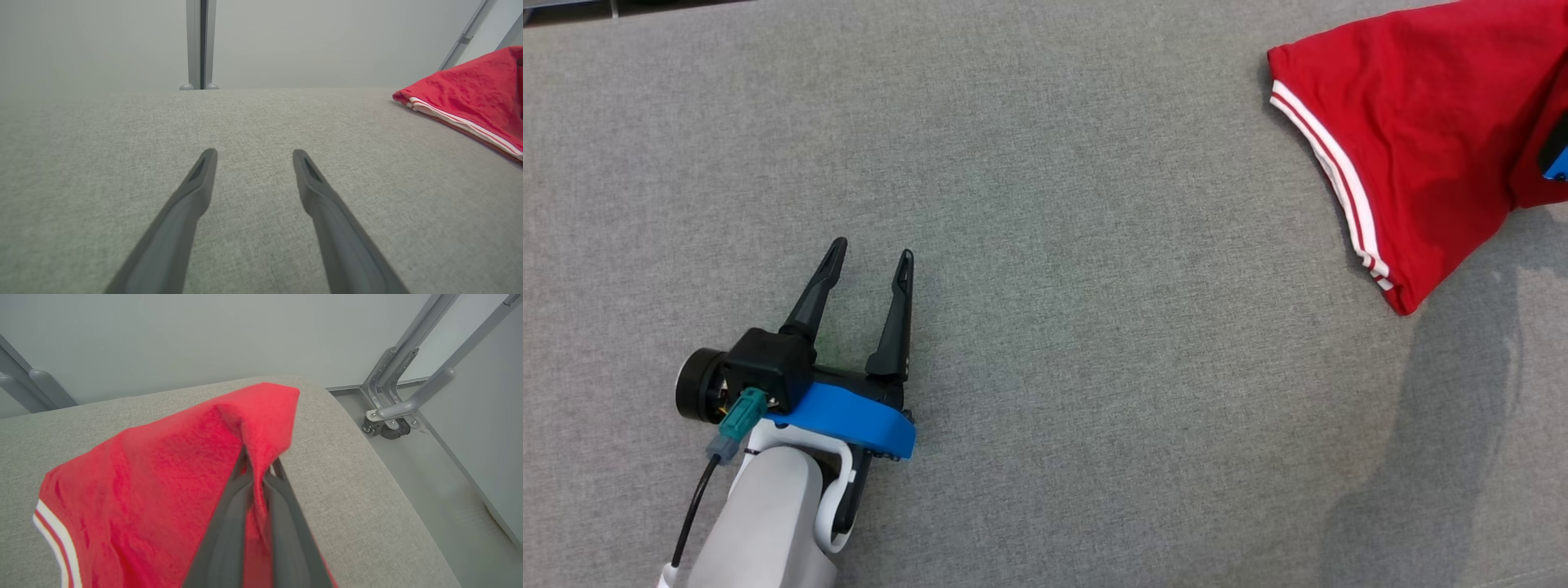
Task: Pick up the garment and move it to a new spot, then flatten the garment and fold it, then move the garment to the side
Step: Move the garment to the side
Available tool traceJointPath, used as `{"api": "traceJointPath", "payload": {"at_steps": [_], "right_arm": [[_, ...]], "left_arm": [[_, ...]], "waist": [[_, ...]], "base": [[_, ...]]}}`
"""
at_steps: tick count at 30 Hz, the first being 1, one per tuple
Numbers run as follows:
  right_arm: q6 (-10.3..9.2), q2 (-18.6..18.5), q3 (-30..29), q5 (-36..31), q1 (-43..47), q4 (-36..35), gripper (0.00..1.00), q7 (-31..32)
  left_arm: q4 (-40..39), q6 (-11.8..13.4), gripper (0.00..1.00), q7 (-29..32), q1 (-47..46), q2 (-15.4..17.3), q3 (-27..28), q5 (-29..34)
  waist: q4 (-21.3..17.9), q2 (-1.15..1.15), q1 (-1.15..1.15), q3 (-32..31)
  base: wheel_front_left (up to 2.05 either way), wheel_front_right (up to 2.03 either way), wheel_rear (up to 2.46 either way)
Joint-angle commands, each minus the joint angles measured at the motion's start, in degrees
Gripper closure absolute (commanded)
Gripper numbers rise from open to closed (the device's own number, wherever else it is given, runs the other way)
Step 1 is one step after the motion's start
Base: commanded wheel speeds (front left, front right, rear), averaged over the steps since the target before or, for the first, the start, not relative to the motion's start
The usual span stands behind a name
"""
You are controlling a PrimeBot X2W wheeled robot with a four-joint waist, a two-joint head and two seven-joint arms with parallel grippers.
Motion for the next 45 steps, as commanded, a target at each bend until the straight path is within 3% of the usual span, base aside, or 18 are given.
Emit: {"api": "traceJointPath", "payload": {"at_steps": [1, 3, 4, 12, 20, 30, 45], "right_arm": [[0.01, 0.19, -0.88, -1.72, 0.54, 0.09, 0.96, -0.24], [0.0, 0.7, -2.44, -3.86, 0.6, 0.09, 0.24, 0.25], [0.01, 0.92, -3.06, -5.12, 0.65, 0.09, 0.0, 0.47], [0.01, 3.8, -7.81, -13.09, 0.38, 0.08, 0.0, -3.47], [0.01, 8.49, -7.66, -16.09, 4.17, -3.17, 0.0, -11.25], [0.01, 11.94, -1.72, -10.03, 17.42, -12.88, 0.0, -14.62], [0.01, 10.43, 6.29, 0.8, 43.23, -37.21, 0.0, -14.91]], "left_arm": [[0.08, -0.11, 0.0, -0.15, -0.37, 0.04, 0.28, 0.11], [0.19, -0.11, 0.0, -0.15, -0.34, -0.08, 0.19, 0.0], [0.24, -0.11, 0.0, -0.15, -0.37, -0.16, 0.12, -0.07], [0.58, -0.11, 0.0, -0.15, 0.86, -0.72, 0.56, -0.61], [0.18, -0.11, 0.0, -0.15, 4.46, -1.85, 3.36, -0.83], [-0.32, 0.15, 0.0, -0.14, 10.62, -2.69, 9.23, -0.1], [-0.3, 0.87, 0.0, -0.15, 15.07, -4.03, 13.7, 0.65]], "waist": [[-0.17, -0.01, 0.0, -0.17], [-0.32, -0.01, 0.0, -0.46], [-0.34, -0.01, 0.0, -0.63], [-0.02, -0.01, 0.0, -3.97], [0.94, -0.01, 0.0, -11.28], [3.11, -0.01, 0.0, -20.4], [5.08, -0.01, 0.0, -25.99]], "base": [[0.0, 0.0, 0.0], [0.0, 0.0, 0.0], [0.0, 0.0, 0.0], [0.0, 0.0, 0.0], [0.0, 0.0, 0.0], [0.0, 0.0, 0.0], [0.0, 0.0, 0.0]]}}
